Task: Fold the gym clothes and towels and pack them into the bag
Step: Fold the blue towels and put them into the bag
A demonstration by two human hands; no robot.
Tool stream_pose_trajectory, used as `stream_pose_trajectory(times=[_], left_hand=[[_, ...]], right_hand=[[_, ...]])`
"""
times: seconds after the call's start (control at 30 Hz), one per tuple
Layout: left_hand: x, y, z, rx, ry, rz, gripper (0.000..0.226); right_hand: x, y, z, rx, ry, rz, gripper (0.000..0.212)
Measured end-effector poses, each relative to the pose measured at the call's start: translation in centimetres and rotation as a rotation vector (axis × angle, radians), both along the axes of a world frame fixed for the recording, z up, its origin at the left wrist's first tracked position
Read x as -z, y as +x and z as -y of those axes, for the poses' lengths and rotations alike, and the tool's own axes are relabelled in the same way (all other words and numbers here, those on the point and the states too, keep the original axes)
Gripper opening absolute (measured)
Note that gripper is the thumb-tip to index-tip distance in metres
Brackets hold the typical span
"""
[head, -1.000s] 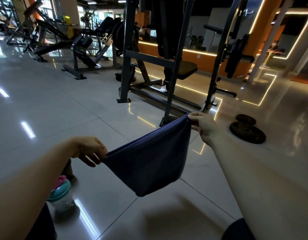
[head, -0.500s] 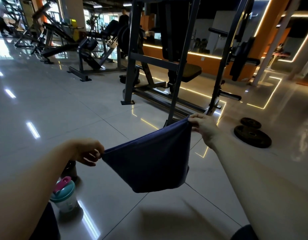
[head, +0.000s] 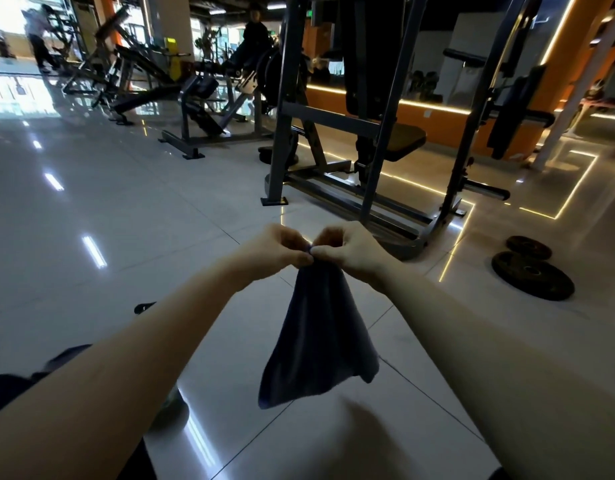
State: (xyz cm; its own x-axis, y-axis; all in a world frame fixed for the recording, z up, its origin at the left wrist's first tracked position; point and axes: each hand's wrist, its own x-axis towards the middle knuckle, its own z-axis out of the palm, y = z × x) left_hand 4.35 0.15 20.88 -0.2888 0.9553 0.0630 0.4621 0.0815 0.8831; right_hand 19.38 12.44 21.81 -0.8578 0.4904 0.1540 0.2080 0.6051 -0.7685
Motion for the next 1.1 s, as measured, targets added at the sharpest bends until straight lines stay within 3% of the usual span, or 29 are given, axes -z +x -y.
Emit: stream_pose_trajectory(times=[0.33, 0.47, 0.73, 0.97, 1.1], left_hand=[[0.4, -1.2, 0.6, -0.021, -0.004, 0.139, 0.01], [0.6, -1.8, 0.6, -0.061, -0.012, 0.025, 0.01], [0.8, -1.3, 0.6, -0.007, 0.007, -0.169, 0.011], [2.2, 0.7, -0.4, -0.183, 0.122, 0.088, 0.007], [2.1, 1.6, -0.6, -0.206, 0.113, 0.086, 0.01]], right_hand=[[0.8, 0.2, 0.9, -0.076, -0.266, 0.131, 0.03], [1.2, -0.1, 1.3, -0.089, -0.163, 0.149, 0.025], [0.6, -0.4, 2.2, -0.026, -0.16, 0.164, 0.02], [0.1, -0.5, 2.1, 0.186, -0.249, 0.058, 0.008], [-0.5, -0.2, 1.8, 0.262, -0.312, 0.006, 0.026]])
